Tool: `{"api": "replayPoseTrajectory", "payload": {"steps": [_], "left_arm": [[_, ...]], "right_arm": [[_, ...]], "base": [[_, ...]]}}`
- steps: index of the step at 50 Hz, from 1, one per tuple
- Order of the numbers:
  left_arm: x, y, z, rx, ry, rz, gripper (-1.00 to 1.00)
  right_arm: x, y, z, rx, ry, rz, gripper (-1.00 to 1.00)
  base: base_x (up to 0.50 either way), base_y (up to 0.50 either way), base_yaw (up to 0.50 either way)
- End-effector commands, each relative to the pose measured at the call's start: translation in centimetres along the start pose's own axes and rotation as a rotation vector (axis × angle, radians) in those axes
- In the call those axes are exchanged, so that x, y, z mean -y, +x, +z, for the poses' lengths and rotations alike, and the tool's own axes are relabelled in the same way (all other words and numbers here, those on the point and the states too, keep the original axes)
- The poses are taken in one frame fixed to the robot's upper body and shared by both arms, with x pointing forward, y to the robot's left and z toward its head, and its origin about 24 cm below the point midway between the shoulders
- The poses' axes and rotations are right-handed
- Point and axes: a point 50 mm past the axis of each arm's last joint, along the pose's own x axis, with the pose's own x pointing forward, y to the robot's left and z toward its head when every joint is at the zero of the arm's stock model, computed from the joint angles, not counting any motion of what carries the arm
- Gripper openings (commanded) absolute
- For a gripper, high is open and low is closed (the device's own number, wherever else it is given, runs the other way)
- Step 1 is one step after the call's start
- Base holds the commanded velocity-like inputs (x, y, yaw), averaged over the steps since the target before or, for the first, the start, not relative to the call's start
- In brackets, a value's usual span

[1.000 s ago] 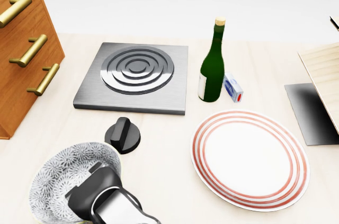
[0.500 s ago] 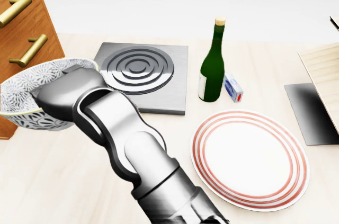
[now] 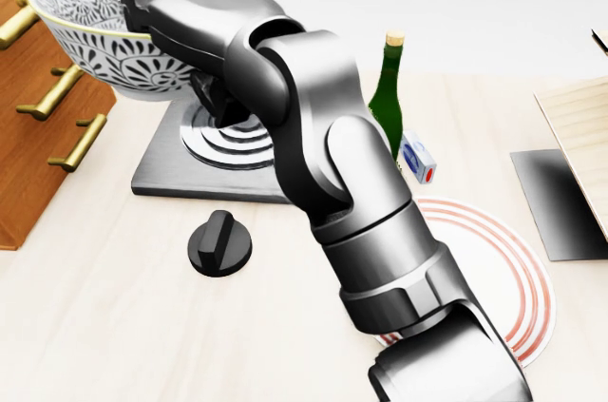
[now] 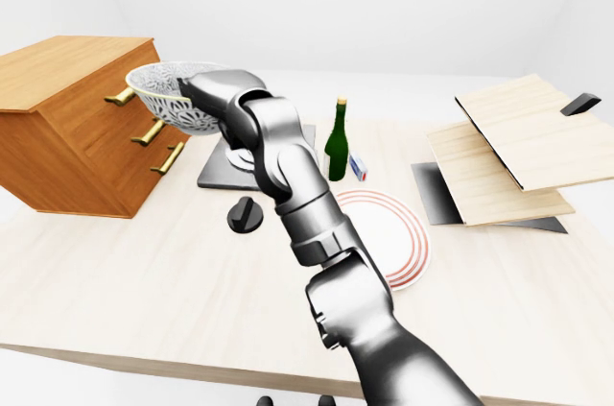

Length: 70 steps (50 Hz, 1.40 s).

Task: Pick up the akita bowl and put it on the plate.

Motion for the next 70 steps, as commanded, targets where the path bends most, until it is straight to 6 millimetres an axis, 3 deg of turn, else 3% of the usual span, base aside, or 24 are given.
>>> {"api": "replayPoseTrajectory", "payload": {"steps": [1,17,22,32,39,44,49,57,65,70], "left_arm": [[-0.1,0.2,0.0,0.005,0.004,0.000,1.00],[0.0,0.1,-0.1,0.008,0.004,-0.002,1.00],[0.0,0.1,-0.2,0.006,0.006,0.000,1.00],[0.0,0.1,-0.2,0.011,0.006,0.003,1.00],[0.0,0.1,-0.1,0.011,0.009,0.000,1.00],[0.0,0.0,-0.2,0.012,0.010,0.002,1.00],[0.2,-0.1,0.0,0.011,0.009,-0.008,1.00],[0.2,0.0,0.0,0.009,0.011,-0.011,1.00],[0.3,-0.1,0.2,0.008,0.010,-0.017,1.00],[0.4,-0.2,0.1,0.006,0.009,-0.017,1.00]], "right_arm": [[-0.8,-4.5,-2.9,-0.073,-0.017,-0.152,-1.00],[-1.1,-12.1,-0.7,-0.076,-0.052,-0.432,-1.00],[-3.1,-15.0,-1.1,-0.134,-0.049,-0.444,-1.00],[-4.9,-20.3,-0.8,-0.202,-0.060,-0.484,-1.00],[-5.9,-23.3,-2.5,-0.322,-0.073,-0.452,-1.00],[-6.5,-24.4,-3.4,-0.372,-0.084,-0.435,-1.00],[-7.6,-26.5,-5.4,-0.508,0.028,-0.433,-1.00],[-7.2,-27.6,-6.3,-0.556,-0.016,-0.442,-1.00],[-7.2,-26.9,-6.7,-0.534,-0.121,-0.358,-1.00],[-8.7,-26.7,-7.1,-0.550,-0.087,-0.271,-1.00]], "base": [[0.00,0.00,0.00],[0.00,0.00,0.00],[0.00,0.00,0.00],[0.00,0.00,0.00],[0.00,0.00,0.00],[0.00,0.00,0.00],[0.00,0.00,0.00],[0.00,0.00,0.00],[0.00,0.00,0.00],[0.00,0.00,0.00]]}}
